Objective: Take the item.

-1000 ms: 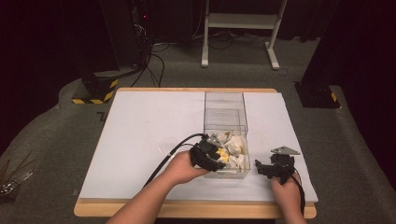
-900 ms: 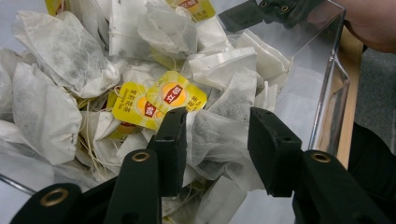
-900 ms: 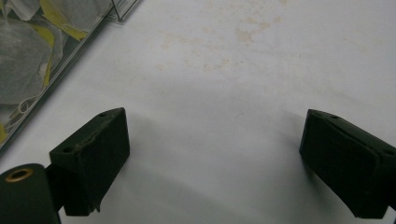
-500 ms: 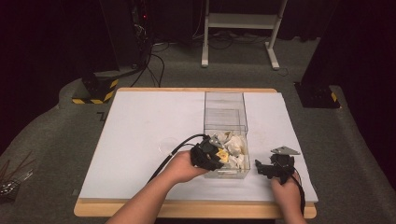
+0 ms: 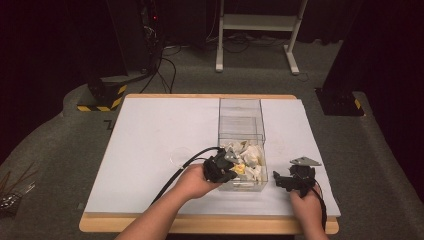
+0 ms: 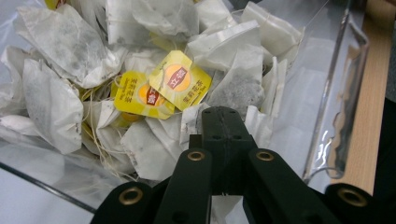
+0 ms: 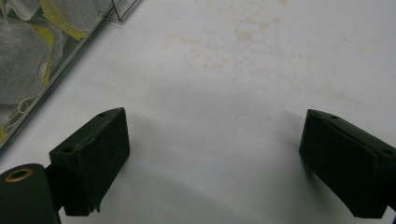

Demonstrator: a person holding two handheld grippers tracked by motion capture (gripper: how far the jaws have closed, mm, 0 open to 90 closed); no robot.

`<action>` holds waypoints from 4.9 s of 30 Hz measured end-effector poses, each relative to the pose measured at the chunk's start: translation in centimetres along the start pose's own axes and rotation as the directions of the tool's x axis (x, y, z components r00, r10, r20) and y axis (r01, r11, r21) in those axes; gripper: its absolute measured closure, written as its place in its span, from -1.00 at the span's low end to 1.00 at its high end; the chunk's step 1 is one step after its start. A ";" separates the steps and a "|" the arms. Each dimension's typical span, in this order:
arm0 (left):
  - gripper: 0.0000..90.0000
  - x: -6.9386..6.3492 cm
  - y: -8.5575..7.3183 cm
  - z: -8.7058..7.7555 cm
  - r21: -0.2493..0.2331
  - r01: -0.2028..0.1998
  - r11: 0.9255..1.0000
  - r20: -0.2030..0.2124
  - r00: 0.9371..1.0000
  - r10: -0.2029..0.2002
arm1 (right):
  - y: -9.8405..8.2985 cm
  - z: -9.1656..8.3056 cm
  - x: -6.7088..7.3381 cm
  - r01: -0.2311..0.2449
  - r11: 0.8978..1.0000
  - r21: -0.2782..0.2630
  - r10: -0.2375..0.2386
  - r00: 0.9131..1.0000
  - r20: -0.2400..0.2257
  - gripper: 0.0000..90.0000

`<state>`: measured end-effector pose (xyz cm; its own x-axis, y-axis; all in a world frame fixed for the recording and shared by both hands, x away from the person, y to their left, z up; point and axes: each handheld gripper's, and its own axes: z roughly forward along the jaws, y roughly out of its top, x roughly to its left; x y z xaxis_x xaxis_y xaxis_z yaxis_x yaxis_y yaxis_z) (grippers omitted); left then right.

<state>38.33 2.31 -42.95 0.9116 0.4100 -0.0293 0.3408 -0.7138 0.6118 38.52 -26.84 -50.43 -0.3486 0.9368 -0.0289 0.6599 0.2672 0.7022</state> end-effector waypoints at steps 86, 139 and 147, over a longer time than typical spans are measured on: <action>1.00 0.2 -3.7 -7.0 -0.578 0.036 0.815 -0.130 0.982 -0.136 | 0.0 0.0 0.0 0.000 1.000 0.000 0.000 1.000 0.000 -0.82; 1.00 3.4 -8.5 -12.6 -0.598 0.051 0.800 -0.250 0.936 -0.247 | 0.0 0.0 0.0 -0.001 1.000 0.001 0.001 1.000 0.000 -0.82; 1.00 4.1 -10.0 -13.4 -0.595 0.068 0.801 -0.266 0.924 -0.276 | 0.0 0.0 0.0 0.000 1.000 0.001 0.000 1.000 0.000 -0.82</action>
<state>35.61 18.70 -38.58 0.6869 0.7267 0.0144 0.1975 -0.2057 0.9585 38.52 -26.82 -50.43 -0.3480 0.9370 -0.0290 0.6604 0.2670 0.7018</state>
